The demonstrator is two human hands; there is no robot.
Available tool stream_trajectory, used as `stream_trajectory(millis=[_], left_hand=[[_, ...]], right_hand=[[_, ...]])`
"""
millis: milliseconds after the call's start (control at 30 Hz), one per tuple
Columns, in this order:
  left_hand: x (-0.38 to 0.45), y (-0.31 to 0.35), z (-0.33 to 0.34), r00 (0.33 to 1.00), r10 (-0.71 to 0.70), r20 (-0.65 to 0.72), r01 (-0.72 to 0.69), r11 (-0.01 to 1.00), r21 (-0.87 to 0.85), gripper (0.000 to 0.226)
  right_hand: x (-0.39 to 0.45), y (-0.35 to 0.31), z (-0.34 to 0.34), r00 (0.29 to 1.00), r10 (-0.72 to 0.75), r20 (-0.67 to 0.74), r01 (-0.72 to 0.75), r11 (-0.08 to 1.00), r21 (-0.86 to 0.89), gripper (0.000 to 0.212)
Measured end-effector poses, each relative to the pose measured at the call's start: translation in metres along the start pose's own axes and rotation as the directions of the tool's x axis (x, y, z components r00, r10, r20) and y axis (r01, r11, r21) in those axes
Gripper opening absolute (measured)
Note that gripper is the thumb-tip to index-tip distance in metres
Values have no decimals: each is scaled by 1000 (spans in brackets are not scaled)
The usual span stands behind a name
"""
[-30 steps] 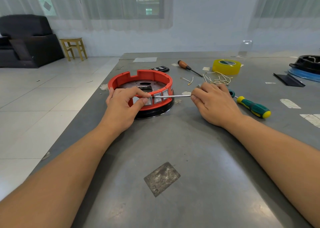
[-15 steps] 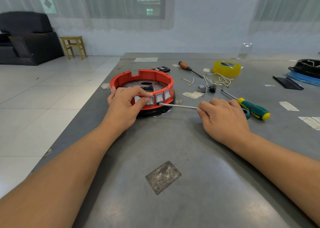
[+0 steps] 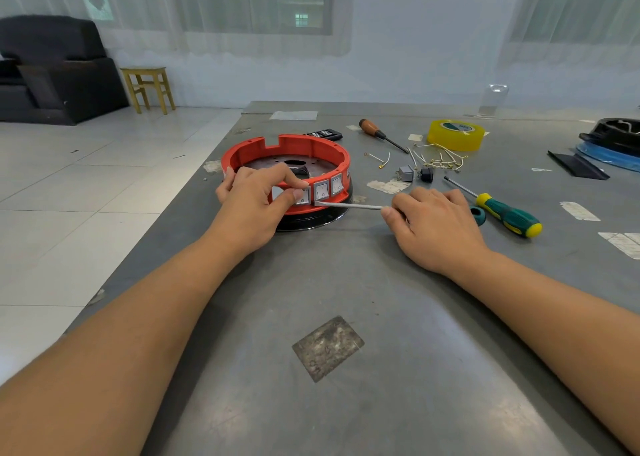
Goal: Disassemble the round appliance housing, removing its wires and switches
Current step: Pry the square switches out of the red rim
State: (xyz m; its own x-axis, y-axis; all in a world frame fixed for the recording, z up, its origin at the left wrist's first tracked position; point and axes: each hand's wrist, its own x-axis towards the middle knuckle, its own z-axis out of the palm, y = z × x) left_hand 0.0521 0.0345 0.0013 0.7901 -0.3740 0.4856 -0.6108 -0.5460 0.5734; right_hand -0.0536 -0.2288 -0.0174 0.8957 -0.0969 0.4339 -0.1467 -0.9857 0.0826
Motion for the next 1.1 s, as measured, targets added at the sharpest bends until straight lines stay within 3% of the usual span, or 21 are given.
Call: stream_trajectory(millis=[233, 800, 1100], left_hand=[[2, 0, -2, 998, -3, 58, 1, 1000, 26, 24], [8, 5, -10, 987, -65, 145, 60, 997, 40, 22], [8, 9, -14, 983, -88, 163, 82, 996, 43, 21]], right_hand=[[29, 4, 15, 998, -2, -57, 4, 1000, 25, 65], [74, 20, 34, 971, -178, -157, 176, 984, -27, 69], [80, 21, 35, 955, -207, -213, 197, 978, -67, 68]])
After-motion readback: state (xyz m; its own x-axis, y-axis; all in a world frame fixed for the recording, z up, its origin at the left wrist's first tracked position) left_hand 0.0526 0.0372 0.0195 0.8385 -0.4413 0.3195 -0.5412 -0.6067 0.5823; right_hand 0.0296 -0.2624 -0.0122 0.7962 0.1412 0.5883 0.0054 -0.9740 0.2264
